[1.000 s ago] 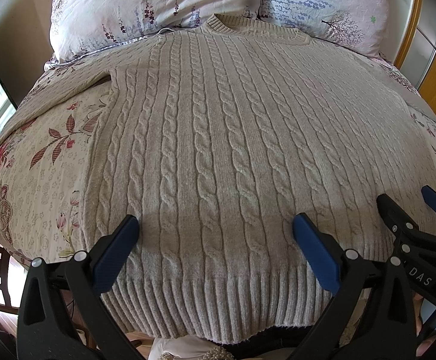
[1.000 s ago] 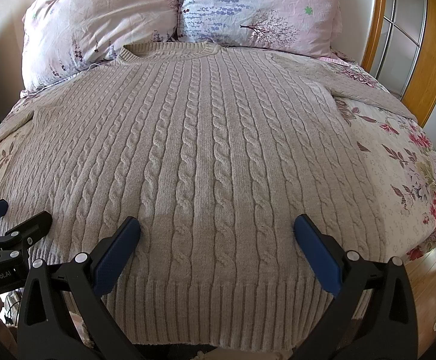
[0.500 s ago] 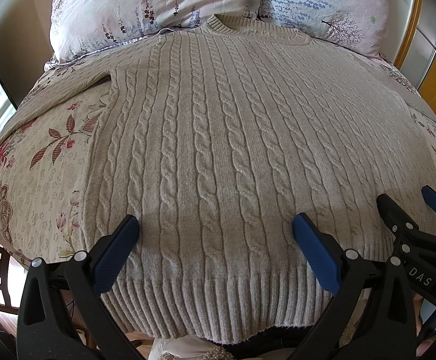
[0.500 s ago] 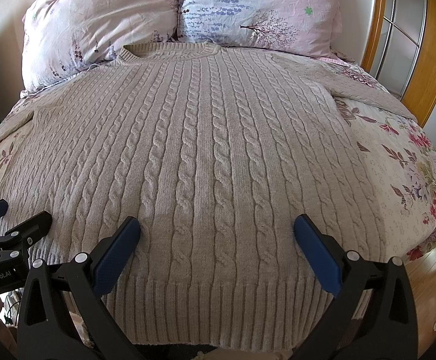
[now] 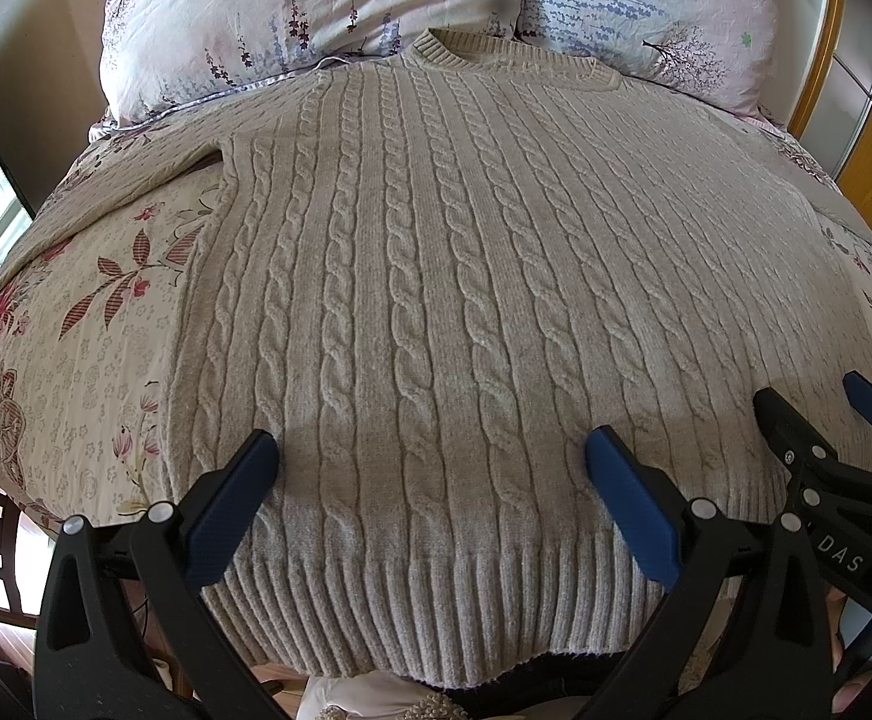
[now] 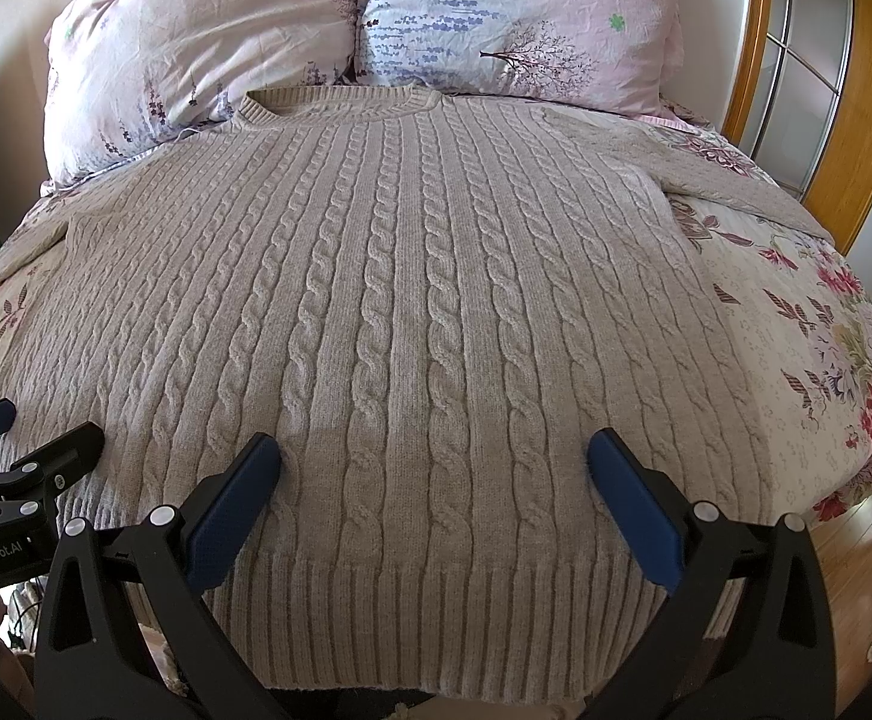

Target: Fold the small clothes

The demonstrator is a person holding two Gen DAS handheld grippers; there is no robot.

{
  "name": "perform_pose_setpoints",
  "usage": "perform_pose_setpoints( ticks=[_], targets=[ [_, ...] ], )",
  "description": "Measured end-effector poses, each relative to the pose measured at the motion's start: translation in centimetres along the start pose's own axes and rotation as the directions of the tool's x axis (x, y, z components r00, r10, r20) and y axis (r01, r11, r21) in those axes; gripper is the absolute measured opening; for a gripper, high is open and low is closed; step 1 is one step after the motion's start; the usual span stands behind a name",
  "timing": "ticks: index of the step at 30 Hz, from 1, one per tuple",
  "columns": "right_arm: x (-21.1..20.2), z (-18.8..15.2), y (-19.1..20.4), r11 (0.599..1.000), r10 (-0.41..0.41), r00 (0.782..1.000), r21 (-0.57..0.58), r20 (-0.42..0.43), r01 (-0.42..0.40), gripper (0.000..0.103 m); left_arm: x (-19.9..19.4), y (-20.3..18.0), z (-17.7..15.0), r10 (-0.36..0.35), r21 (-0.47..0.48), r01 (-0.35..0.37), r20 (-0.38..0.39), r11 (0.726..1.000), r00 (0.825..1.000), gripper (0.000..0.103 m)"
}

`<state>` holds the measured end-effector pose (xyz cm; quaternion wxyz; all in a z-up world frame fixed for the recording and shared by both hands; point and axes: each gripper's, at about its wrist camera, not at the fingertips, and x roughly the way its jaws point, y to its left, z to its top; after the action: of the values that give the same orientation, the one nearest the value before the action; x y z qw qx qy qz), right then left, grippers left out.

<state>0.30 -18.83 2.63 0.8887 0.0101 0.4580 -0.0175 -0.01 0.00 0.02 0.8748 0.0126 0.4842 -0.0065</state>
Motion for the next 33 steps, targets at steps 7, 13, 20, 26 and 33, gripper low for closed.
perform_pose_setpoints(
  ticks=[7,13,20,26,33],
  targets=[
    [0.0,-0.04,0.01,1.0,0.0,1.0,0.0,0.001,0.0,0.102,0.0,0.0,0.0,0.0,0.0,0.0,0.0,1.0,1.0,0.101],
    [0.02,-0.07,0.02,1.0,0.002,1.0,-0.003,0.0,-0.002,0.102,0.0,0.0,0.0,0.0,0.0,0.0,0.0,1.0,1.0,0.101],
    [0.15,0.16,0.0,1.0,0.017,1.0,-0.024,0.001,-0.017,0.102,0.01,0.0,0.0,0.0,0.001,0.0,-0.002,1.0,1.0,0.101],
    [0.22,0.17,-0.19,0.998,0.039,0.999,-0.045,0.006,-0.039,0.102,0.01,0.03,0.16,-0.003,0.005,0.003,-0.017,1.0,1.0,0.101],
    [0.55,0.26,-0.41,0.994,0.077,0.996,-0.076,0.039,-0.074,0.102,0.51,0.02,0.98,-0.012,0.033,0.013,-0.022,0.999,1.0,0.101]
  ],
)
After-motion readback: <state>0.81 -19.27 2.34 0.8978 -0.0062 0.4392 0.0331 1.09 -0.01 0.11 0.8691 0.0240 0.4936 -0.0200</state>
